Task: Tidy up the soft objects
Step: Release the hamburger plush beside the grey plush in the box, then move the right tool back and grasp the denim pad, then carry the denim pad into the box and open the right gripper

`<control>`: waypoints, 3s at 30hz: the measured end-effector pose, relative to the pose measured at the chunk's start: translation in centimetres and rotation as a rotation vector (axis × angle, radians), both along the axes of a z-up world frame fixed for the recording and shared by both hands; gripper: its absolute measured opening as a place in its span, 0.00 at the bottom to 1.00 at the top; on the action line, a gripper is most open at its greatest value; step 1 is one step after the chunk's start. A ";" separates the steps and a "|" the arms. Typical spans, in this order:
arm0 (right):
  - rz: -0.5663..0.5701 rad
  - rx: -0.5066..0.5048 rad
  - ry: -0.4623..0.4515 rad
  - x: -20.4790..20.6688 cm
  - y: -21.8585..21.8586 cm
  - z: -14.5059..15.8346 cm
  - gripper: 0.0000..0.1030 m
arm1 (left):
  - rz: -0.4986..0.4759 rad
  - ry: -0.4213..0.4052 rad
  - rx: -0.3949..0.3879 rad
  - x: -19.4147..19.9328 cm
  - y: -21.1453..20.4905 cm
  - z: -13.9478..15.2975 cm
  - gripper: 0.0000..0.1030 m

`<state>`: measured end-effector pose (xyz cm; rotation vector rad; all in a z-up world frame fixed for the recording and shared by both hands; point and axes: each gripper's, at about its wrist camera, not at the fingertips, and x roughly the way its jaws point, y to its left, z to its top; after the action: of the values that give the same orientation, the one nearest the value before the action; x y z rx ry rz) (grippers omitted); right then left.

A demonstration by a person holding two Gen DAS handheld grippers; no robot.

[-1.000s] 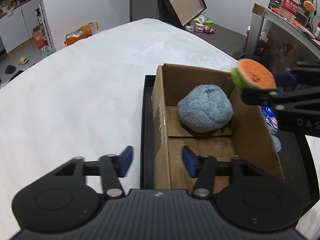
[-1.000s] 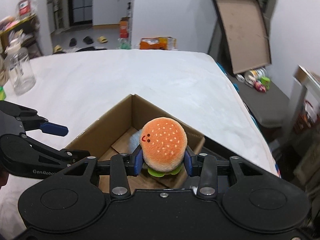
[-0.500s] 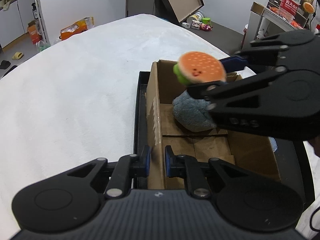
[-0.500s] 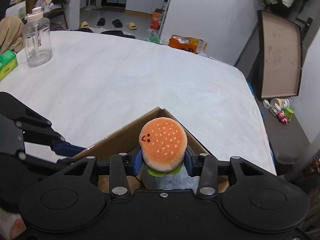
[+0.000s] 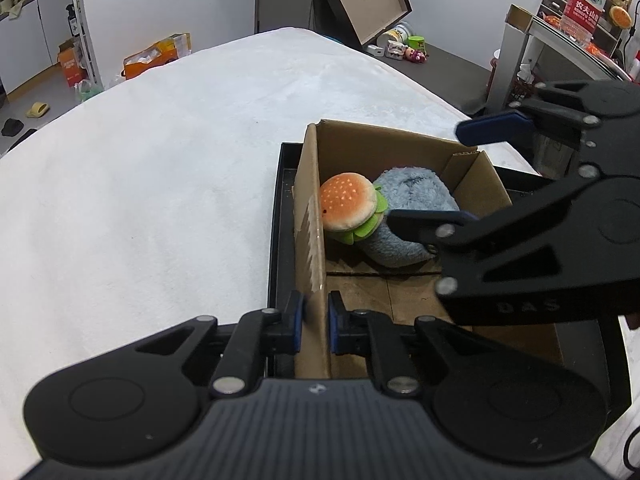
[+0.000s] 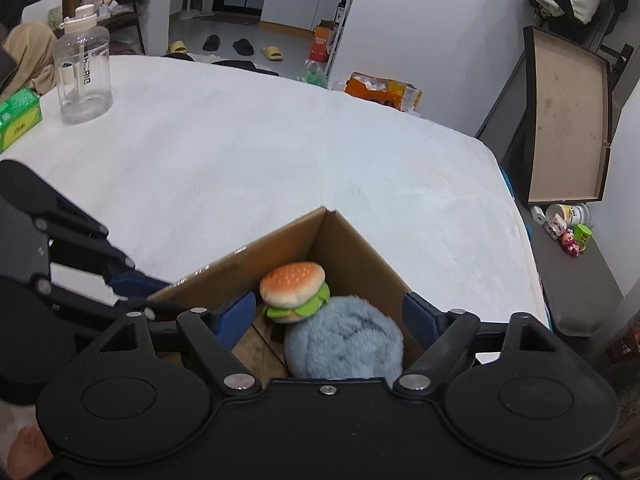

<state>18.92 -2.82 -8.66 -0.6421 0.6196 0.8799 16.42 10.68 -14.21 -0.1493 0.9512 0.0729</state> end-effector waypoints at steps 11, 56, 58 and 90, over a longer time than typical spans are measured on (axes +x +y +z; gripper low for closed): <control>-0.085 0.027 0.030 -0.6 -3.6 0.8 0.78 | -0.006 0.003 0.041 0.1 -1.0 0.6 0.13; -0.591 0.119 0.264 2.4 -16.3 -11.0 0.62 | -0.129 0.055 0.216 3.0 -5.3 0.1 0.83; -0.575 0.118 0.248 2.4 -16.2 -10.8 0.51 | -0.130 0.061 0.214 3.1 -5.3 0.0 0.83; -0.529 0.173 0.115 -0.5 -15.7 -2.6 0.40 | -0.093 0.028 0.162 1.6 -4.5 0.7 0.83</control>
<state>18.45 -18.52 -11.25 -0.2496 0.7623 0.4676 17.97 6.20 -13.56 0.0456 0.9747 0.0659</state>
